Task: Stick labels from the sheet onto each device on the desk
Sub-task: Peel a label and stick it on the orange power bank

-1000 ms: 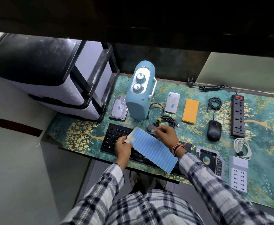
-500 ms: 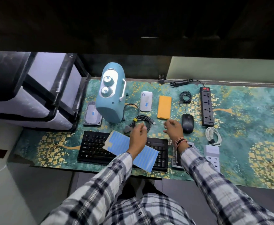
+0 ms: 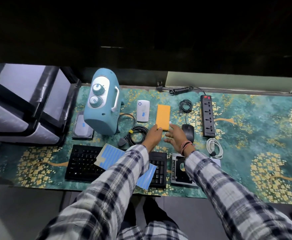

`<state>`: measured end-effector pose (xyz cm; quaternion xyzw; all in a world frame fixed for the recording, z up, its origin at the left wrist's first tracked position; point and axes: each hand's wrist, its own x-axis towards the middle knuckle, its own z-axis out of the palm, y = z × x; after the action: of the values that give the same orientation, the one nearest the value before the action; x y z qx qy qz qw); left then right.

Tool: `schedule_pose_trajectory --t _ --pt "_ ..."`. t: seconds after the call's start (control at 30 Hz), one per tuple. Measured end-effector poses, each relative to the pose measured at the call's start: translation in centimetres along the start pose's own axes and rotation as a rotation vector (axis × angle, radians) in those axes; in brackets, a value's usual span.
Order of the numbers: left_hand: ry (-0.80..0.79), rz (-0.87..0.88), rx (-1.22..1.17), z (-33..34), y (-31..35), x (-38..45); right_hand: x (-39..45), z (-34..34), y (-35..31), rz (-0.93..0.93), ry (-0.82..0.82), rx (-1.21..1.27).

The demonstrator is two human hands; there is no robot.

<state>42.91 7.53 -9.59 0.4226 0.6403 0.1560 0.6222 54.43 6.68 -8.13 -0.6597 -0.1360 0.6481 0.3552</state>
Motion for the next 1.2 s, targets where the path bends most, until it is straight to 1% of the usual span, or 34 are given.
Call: schedule_pose_trajectory --t 0.13,0.23,0.33,0.43,0.5,0.57,0.67,0.7,0.73,0.87,1.0,1.1,1.2 --pt "0.021 -0.007 -0.070 0.1 -0.3 -0.2 0.2 0.3 -0.4 0.009 0.079 0.069" --pt "0.057 0.010 -0.098 0.1 -0.5 -0.4 0.6 0.0 -0.1 0.018 0.095 0.014" --pt "0.074 0.043 -0.100 0.0 -1.3 -0.3 0.8 -0.5 0.5 0.041 0.075 -0.042" --pt "0.048 0.002 -0.117 0.5 -2.2 -0.7 0.6 -0.6 0.8 0.064 0.029 0.074" --pt "0.074 0.006 -0.092 1.0 -2.4 -1.0 0.8 -0.3 0.9 0.096 0.069 0.109" --pt "0.110 0.021 -0.061 1.4 -2.4 -1.1 1.4 0.4 0.8 0.071 0.156 0.024" --pt "0.121 0.020 -0.070 1.5 -2.1 -1.0 2.3 0.7 0.8 -0.117 0.338 -0.353" --pt "0.120 0.023 -0.088 1.5 -2.0 -0.9 2.3 0.7 0.7 -0.141 0.357 -0.424" --pt "0.117 0.012 -0.105 1.5 -1.9 -0.8 2.2 0.8 0.7 -0.131 0.348 -0.434" --pt "0.074 0.012 -0.179 1.7 -1.2 -1.1 3.0 0.7 1.1 -0.037 0.265 -0.319" --pt "0.049 0.007 -0.300 1.3 -1.9 -0.9 2.9 -0.4 0.8 -0.007 0.281 -0.070" --pt "0.007 -0.013 -0.439 1.2 -2.6 -0.8 1.4 -0.5 0.5 0.007 0.146 0.134" --pt "0.006 -0.037 -0.613 1.2 -2.7 -1.3 0.6 0.7 0.8 -0.009 0.048 0.137"
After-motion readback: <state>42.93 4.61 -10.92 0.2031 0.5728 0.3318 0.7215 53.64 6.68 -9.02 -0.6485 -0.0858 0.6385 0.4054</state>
